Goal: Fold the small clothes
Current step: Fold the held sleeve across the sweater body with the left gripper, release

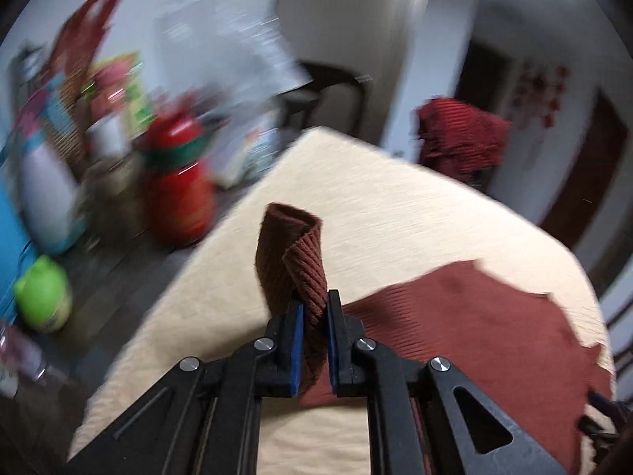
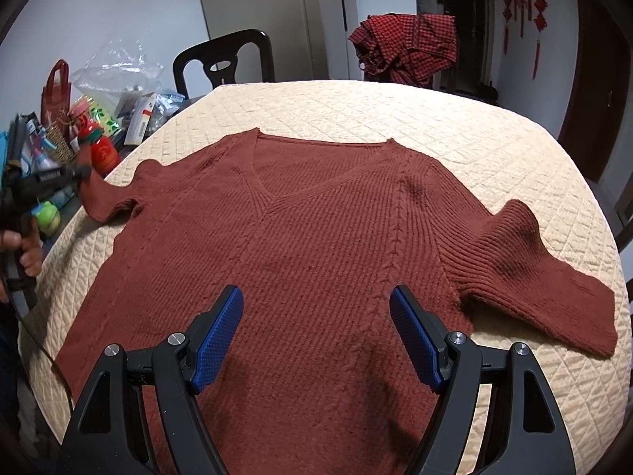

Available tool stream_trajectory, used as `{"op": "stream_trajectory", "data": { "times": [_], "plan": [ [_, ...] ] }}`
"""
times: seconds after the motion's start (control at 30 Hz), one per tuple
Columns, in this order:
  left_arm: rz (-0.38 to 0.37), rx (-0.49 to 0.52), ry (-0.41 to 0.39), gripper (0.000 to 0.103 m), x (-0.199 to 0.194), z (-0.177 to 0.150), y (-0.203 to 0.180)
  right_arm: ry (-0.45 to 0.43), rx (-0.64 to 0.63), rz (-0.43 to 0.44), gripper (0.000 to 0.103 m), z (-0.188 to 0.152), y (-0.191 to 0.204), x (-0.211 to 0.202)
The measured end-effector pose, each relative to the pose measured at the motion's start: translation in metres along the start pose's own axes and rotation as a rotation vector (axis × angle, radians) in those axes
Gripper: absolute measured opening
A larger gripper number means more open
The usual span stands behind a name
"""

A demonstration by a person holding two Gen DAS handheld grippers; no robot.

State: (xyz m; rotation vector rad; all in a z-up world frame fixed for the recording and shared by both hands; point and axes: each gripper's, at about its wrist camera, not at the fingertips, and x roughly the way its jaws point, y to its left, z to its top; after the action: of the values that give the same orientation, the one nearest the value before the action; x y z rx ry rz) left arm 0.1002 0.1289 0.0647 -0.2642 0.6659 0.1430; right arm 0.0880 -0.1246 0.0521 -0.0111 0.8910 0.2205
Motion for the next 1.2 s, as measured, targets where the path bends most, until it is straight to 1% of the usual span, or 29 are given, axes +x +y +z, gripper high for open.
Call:
{"op": "stream_trajectory", "data": {
  "times": [0.1,0.17,0.2,0.33,0.4,0.47,0.5,0.53,0.57,0.6,0.63,0.67,0.7,0.73,0.8,0.87,0.93,1.0,1.07,1.1,1.13,1.17,1.2],
  "plan": [
    [-0.136,0.065,-0.015,0.012,-0.004,0.008,-0.045,-0.004,0.019,0.000,0.077,0.000,-0.004,-0.002],
    [-0.234,0.111,-0.002,0.012,-0.002,0.006,-0.077,-0.008,0.029,-0.001,0.077,-0.001,-0.007,-0.005],
    [-0.268,0.131,0.009,0.012,0.000,0.003,-0.092,-0.010,0.035,-0.002,0.077,-0.002,-0.009,-0.007],
    [-0.409,0.216,0.088,0.012,0.016,-0.018,-0.146,-0.009,0.059,-0.008,0.077,-0.004,-0.016,-0.010],
    [-0.472,0.255,0.158,0.013,0.030,-0.032,-0.162,-0.004,0.075,-0.005,0.077,-0.005,-0.020,-0.010],
    [-0.495,0.257,0.233,0.022,0.039,-0.042,-0.171,-0.001,0.088,0.000,0.077,-0.006,-0.023,-0.010],
    [-0.506,0.249,0.256,0.031,0.040,-0.044,-0.170,-0.001,0.092,0.002,0.077,-0.006,-0.025,-0.011],
    [-0.520,0.239,0.252,0.041,0.037,-0.044,-0.168,-0.003,0.095,0.005,0.077,-0.006,-0.026,-0.012],
    [-0.527,0.234,0.235,0.045,0.031,-0.043,-0.165,-0.004,0.096,0.006,0.077,-0.006,-0.026,-0.012],
    [-0.530,0.229,0.208,0.051,0.023,-0.040,-0.160,-0.004,0.099,0.010,0.077,-0.005,-0.027,-0.012],
    [-0.529,0.226,0.185,0.055,0.019,-0.037,-0.154,-0.003,0.104,0.020,0.077,-0.004,-0.027,-0.012],
    [-0.517,0.226,0.149,0.056,0.011,-0.032,-0.146,-0.002,0.109,0.033,0.077,-0.002,-0.027,-0.011],
    [-0.491,0.230,0.127,0.058,0.011,-0.026,-0.139,-0.003,0.114,0.053,0.077,0.001,-0.026,-0.010],
    [-0.447,0.233,0.106,0.058,0.010,-0.022,-0.131,-0.004,0.117,0.075,0.076,0.005,-0.025,-0.008],
    [-0.347,0.232,0.081,0.058,0.013,-0.016,-0.114,-0.006,0.108,0.106,0.071,0.012,-0.018,-0.003],
    [-0.272,0.198,0.099,0.058,0.025,-0.010,-0.094,0.004,0.090,0.130,0.062,0.020,-0.011,0.007],
    [-0.242,0.162,0.126,0.057,0.038,-0.005,-0.073,0.038,0.077,0.153,0.055,0.028,-0.004,0.022],
    [-0.216,0.142,0.147,0.057,0.050,-0.003,-0.059,0.071,0.079,0.177,0.055,0.036,-0.002,0.038],
    [-0.211,0.135,0.171,0.056,0.062,-0.004,-0.054,0.099,0.089,0.180,0.055,0.043,-0.001,0.055],
    [-0.212,0.133,0.182,0.051,0.068,-0.005,-0.055,0.108,0.092,0.178,0.055,0.045,-0.002,0.060],
    [-0.213,0.134,0.193,0.043,0.073,-0.004,-0.056,0.119,0.096,0.178,0.050,0.047,-0.002,0.066],
    [-0.216,0.136,0.203,0.040,0.078,-0.004,-0.057,0.135,0.099,0.182,0.040,0.049,-0.001,0.073],
    [-0.223,0.139,0.212,0.034,0.082,-0.007,-0.059,0.144,0.096,0.188,0.036,0.050,0.000,0.077]
  ]
}}
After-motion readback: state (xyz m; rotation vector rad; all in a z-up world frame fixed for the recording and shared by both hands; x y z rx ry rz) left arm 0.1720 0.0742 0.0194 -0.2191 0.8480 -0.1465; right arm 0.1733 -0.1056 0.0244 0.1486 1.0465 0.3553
